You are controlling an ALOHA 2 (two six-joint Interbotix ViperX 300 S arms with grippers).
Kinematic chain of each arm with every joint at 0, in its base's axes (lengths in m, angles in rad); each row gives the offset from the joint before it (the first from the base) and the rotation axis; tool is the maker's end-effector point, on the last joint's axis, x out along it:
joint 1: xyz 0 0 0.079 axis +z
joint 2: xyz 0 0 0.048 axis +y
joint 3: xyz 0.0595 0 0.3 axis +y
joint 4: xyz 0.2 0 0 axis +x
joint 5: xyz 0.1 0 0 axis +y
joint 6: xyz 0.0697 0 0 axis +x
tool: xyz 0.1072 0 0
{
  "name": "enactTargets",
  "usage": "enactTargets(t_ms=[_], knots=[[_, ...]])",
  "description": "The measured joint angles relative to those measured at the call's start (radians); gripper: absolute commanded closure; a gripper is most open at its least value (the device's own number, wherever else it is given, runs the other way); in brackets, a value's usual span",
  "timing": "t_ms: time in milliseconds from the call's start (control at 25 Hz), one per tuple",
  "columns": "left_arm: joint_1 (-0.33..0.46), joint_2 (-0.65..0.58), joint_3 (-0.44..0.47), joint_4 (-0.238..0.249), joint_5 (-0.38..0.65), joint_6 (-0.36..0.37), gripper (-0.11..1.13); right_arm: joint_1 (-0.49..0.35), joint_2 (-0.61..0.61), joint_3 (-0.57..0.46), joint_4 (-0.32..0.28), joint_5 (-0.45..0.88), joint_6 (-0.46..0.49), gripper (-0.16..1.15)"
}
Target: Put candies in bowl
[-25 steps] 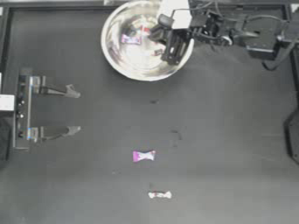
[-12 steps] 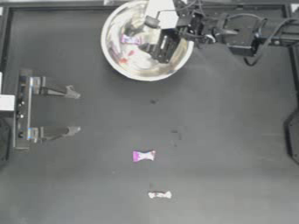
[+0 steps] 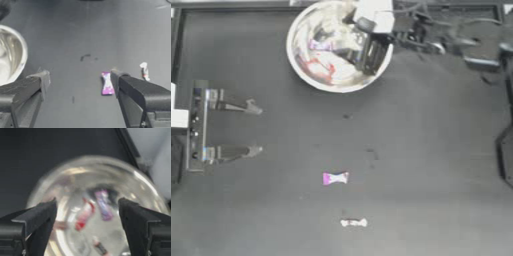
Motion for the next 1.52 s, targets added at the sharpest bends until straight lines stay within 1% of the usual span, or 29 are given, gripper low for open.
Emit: enactTargets(t_ms=[240,440,720,880,1040,1120,1280,1520], knots=[[0.000,-0.002,0.000,0.000,0.000,0.000,0.00,0.075,-0.181,0.127,0.035,-0.064,0.003,-0.01],[0.000,0.000,-0.002,0.000,0.005,0.000,0.00,0.155,-0.337,0.252,0.091,-0.081,0.003,-0.01],[0.000,-0.002,-0.002,0.000,0.014,0.000,0.00,0.279,-0.541,0.439,0.133,-0.224,0.017,-0.01],[0.000,-0.002,-0.002,0.000,0.014,0.000,0.01,0.310,-0.630,0.540,0.150,-0.279,0.031,-0.01],[0.002,0.000,-0.012,-0.002,0.018,0.000,0.01,0.341,-0.690,0.597,0.152,-0.284,0.035,-0.01],[0.000,0.005,-0.034,-0.005,0.038,0.000,0.01,0.353,-0.716,0.615,0.155,-0.281,0.035,-0.01],[0.014,0.069,-0.117,-0.034,0.152,-0.002,0.01,0.362,-0.778,0.646,0.169,-0.249,0.035,-0.01],[0.015,0.293,-0.272,-0.043,0.282,-0.002,0.01,0.362,-0.851,0.675,0.175,-0.204,0.037,-0.01]])
